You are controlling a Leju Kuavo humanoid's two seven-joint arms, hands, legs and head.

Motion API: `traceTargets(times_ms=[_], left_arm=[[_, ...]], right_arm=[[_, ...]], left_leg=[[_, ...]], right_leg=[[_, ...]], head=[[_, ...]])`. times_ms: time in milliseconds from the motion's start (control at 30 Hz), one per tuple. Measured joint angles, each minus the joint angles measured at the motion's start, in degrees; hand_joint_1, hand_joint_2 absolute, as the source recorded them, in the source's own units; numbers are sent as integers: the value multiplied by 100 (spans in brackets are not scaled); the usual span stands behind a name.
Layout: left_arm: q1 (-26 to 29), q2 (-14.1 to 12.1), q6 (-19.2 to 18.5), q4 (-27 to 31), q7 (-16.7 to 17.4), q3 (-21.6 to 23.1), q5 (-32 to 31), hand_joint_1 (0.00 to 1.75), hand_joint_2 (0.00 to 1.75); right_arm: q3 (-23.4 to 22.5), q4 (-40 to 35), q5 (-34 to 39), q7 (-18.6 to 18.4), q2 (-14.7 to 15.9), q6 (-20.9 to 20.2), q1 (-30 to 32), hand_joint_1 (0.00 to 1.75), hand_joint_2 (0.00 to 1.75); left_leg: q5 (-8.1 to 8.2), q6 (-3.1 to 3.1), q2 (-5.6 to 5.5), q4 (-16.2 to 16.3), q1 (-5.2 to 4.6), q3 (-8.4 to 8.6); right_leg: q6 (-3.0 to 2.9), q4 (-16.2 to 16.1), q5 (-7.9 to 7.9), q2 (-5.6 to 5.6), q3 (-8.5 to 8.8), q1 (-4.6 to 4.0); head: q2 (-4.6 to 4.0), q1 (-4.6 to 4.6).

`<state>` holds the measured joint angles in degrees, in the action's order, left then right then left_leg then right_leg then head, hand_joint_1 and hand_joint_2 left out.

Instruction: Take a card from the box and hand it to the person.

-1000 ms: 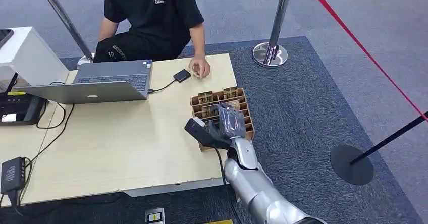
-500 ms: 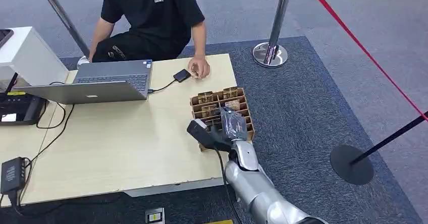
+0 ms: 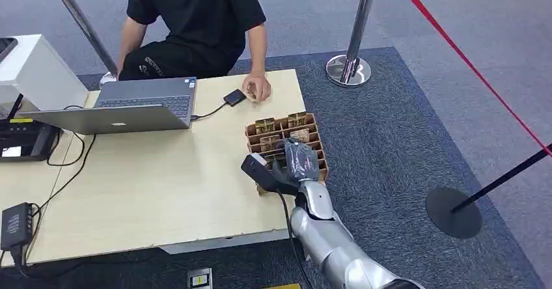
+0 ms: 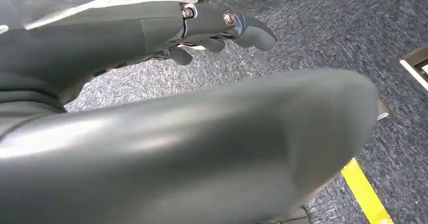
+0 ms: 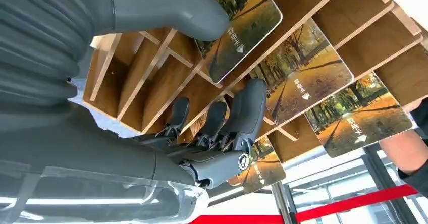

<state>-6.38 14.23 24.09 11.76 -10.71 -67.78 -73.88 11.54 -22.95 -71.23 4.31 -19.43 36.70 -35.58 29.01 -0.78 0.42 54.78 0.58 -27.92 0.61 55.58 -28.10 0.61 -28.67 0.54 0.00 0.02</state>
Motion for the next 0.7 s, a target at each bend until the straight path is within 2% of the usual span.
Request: traceTargets(times_ms=[700], left_arm=[[0,0,-7,0,-13,0,-7,0,0]], right_arm=[[4,26,-199,11,-31,61,20,82,175]], left_leg=[[0,0,0,0,0,0]], right_leg=[[0,0,0,0,-1,0]], head=[[0,0]])
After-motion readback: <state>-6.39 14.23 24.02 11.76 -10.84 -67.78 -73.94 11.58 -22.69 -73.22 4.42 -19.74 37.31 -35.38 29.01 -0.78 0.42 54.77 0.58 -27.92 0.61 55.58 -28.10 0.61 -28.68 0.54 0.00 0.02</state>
